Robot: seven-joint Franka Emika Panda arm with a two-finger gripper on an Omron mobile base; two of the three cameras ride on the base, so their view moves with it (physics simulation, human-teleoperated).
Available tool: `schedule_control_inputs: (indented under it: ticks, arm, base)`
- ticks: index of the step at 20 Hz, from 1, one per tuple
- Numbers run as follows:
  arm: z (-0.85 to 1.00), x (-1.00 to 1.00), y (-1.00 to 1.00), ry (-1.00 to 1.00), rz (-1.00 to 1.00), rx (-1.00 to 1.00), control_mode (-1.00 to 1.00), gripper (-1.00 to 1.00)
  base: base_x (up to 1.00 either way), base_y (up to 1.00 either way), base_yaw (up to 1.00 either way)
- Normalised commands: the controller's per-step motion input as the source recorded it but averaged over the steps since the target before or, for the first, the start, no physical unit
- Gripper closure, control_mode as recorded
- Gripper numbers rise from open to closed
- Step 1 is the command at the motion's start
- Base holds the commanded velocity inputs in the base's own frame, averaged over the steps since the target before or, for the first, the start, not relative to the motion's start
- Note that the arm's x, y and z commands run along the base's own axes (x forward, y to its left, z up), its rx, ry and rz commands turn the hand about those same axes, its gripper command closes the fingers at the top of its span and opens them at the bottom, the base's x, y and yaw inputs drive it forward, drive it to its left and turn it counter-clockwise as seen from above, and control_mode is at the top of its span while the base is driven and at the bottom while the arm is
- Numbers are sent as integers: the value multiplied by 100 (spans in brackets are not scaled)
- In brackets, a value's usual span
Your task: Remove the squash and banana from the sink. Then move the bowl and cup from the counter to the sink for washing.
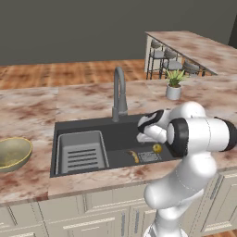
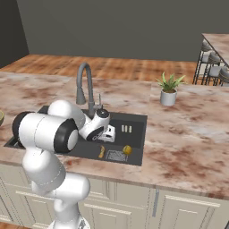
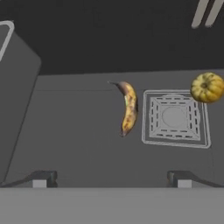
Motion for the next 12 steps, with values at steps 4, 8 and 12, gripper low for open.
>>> schedule_control_inputs:
  ticks: [4,8,12]
  arm:
    - [-19,8,0,0,4,0,-100,-100]
    - [-12,3,0,0,7,1,-100,-100]
    - [-12,3,0,0,7,0,-100,-100]
  base:
    - [0,0,0]
    - [0,0,0]
    - [0,0,0]
